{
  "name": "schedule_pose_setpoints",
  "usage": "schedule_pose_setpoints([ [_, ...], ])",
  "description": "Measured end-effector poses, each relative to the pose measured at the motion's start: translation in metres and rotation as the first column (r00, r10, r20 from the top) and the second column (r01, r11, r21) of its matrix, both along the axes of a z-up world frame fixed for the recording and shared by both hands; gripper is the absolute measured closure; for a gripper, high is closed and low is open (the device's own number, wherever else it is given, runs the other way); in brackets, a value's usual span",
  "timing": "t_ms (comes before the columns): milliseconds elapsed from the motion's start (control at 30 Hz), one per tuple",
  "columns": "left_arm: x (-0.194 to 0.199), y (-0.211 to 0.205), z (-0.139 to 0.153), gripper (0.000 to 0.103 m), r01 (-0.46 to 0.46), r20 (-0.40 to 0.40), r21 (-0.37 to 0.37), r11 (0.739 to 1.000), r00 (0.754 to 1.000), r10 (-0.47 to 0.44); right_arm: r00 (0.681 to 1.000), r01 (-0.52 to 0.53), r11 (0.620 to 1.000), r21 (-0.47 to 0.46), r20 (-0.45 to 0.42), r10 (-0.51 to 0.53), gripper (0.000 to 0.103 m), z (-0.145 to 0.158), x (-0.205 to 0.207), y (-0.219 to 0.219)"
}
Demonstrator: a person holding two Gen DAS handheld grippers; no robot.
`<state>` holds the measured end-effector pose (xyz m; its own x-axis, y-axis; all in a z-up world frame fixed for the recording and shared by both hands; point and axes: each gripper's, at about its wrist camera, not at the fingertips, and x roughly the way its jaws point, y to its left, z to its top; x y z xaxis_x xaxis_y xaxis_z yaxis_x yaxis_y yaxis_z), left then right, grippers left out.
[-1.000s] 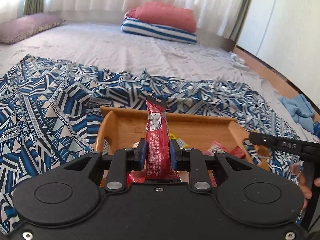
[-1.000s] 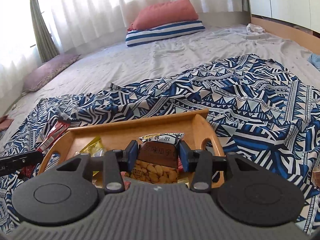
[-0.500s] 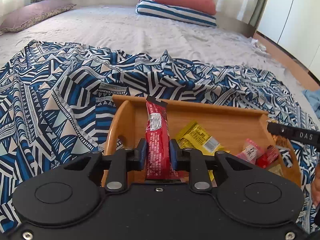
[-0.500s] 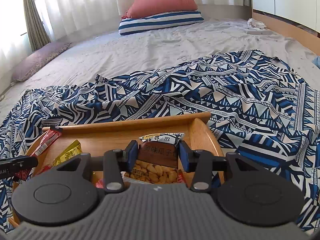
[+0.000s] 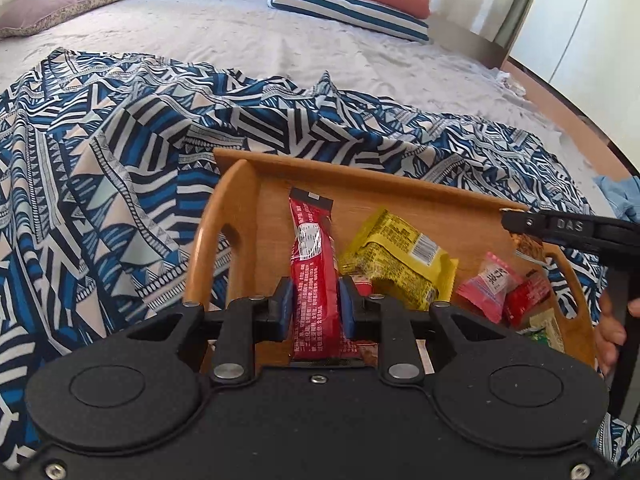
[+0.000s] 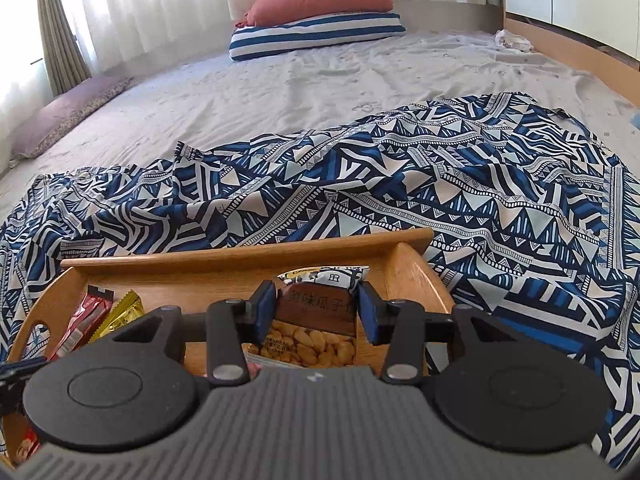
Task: Organize snacks
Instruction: 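Carry the red stick packet and nut packet over the tray and lower them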
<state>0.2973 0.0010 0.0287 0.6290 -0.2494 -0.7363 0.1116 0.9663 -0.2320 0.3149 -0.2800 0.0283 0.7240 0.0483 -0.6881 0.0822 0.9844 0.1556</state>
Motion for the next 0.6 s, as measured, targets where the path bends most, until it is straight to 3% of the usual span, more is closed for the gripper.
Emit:
schedule_pose_setpoints([
  [600,-0.007,-0.01,-0.007,0.079,0.016,-0.006,0.0,1.0,1.0,-0.016,1.0,0.005,1.0,-0.016,-0.017,-0.005,0.051,-0.014,-0.002,-0.003],
])
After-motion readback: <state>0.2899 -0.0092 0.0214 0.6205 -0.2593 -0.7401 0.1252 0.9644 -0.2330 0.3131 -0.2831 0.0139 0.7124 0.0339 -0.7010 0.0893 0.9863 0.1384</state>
